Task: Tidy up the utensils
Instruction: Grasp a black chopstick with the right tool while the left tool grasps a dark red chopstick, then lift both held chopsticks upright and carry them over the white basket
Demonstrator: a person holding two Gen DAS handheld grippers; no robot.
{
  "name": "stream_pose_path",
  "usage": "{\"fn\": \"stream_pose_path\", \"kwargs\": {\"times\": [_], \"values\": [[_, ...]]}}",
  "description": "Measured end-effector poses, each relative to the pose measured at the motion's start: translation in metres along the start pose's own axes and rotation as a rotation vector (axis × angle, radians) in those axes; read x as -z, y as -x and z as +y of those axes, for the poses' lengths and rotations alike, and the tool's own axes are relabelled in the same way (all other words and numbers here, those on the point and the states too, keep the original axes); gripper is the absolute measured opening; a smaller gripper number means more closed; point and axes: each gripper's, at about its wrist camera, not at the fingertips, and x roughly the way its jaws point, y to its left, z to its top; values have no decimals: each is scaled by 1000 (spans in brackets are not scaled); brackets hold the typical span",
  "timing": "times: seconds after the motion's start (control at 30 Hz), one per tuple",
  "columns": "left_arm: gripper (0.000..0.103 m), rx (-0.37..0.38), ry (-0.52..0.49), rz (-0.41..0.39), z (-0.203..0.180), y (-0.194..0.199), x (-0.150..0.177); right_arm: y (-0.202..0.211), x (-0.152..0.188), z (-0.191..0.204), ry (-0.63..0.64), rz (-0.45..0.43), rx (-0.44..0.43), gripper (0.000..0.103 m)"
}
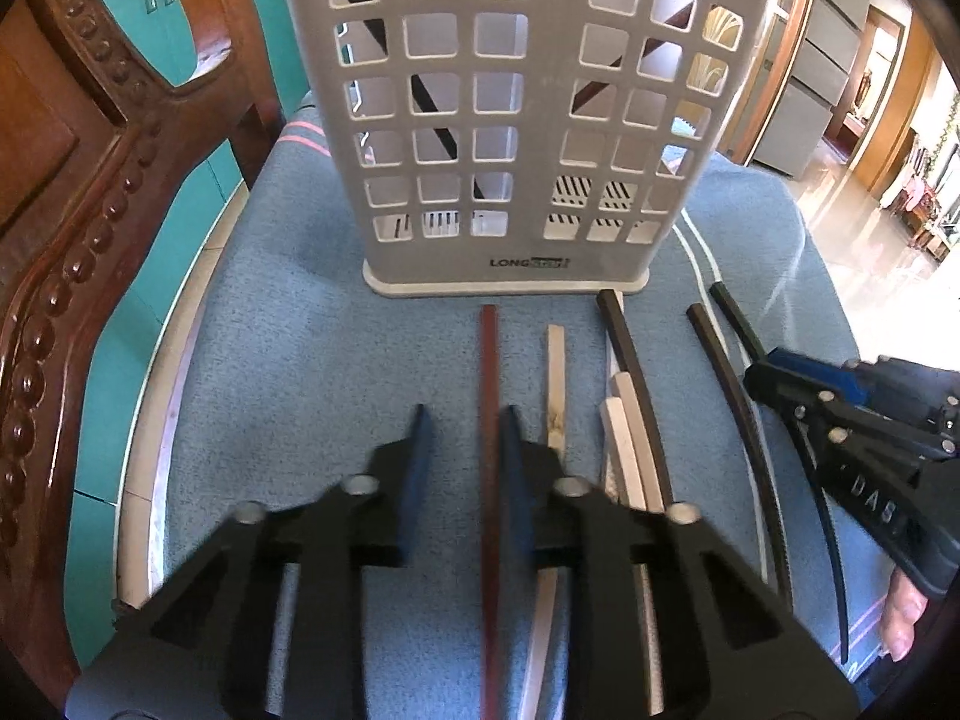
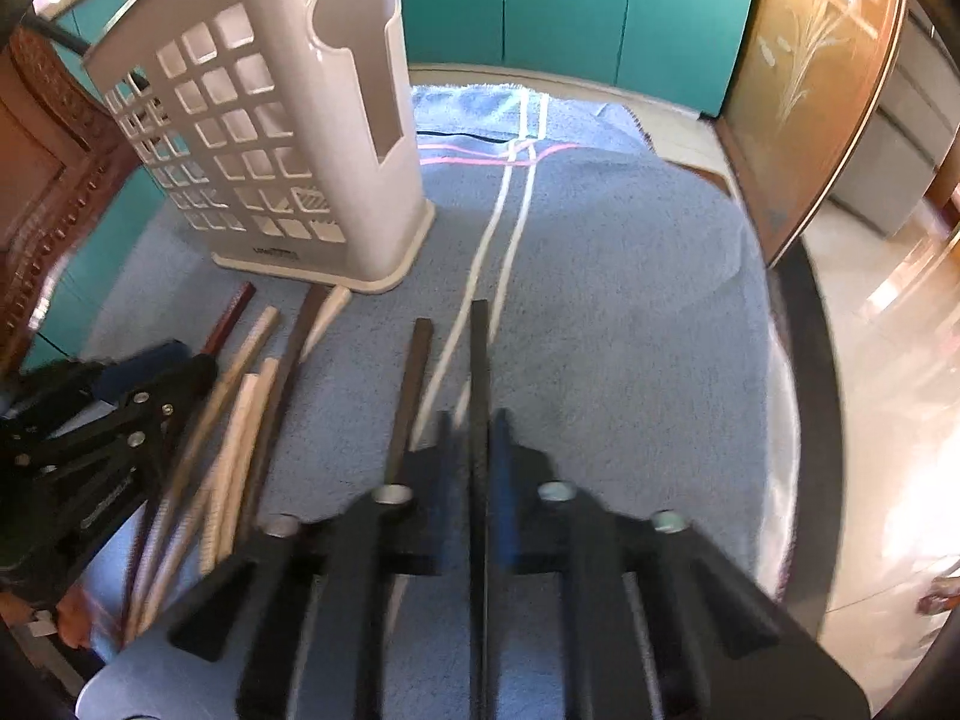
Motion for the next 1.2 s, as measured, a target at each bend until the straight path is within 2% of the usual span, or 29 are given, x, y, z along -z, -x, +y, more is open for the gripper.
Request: {"fn": "stream_pose_path", "kwargs": {"times": [0.03, 0.1, 0.2, 0.37, 0.47, 0.63, 0.77, 0.87, 1.0, 1.1, 1.2], "values": [[7, 8, 3, -2, 0, 1, 1, 1, 1, -1, -5, -6, -4, 7], [7, 13, 5, -13, -1, 4, 3, 4, 4, 0, -9, -25, -11, 7], [7, 9, -6, -73, -3, 20, 7, 21, 9, -1, -15, -88, -15, 7], [7, 26, -4, -187, 3, 65, 10, 83, 19, -3, -23, -255, -45, 7], [7, 56, 10, -287, 10, 110, 10, 122, 25, -10, -54, -330, -111, 7], [7, 142, 30, -495, 22, 203, 2, 185, 25, -20, -77, -440, -213, 7], [7, 198, 72, -683, 34, 263, -16, 223, 2, -22, -85, -527, -296, 7], [7, 191, 135, -804, 50, 287, -31, 249, -24, -23, -105, -618, -383, 7], [7, 165, 246, -914, 61, 287, -45, 277, -48, -20, -134, -762, -401, 7], [7, 95, 296, -935, 59, 265, -57, 284, -54, -15, -164, -868, -376, 7], [7, 30, 275, -904, 47, 239, -67, 273, -59, -4, -160, -942, -279, 7]]}}
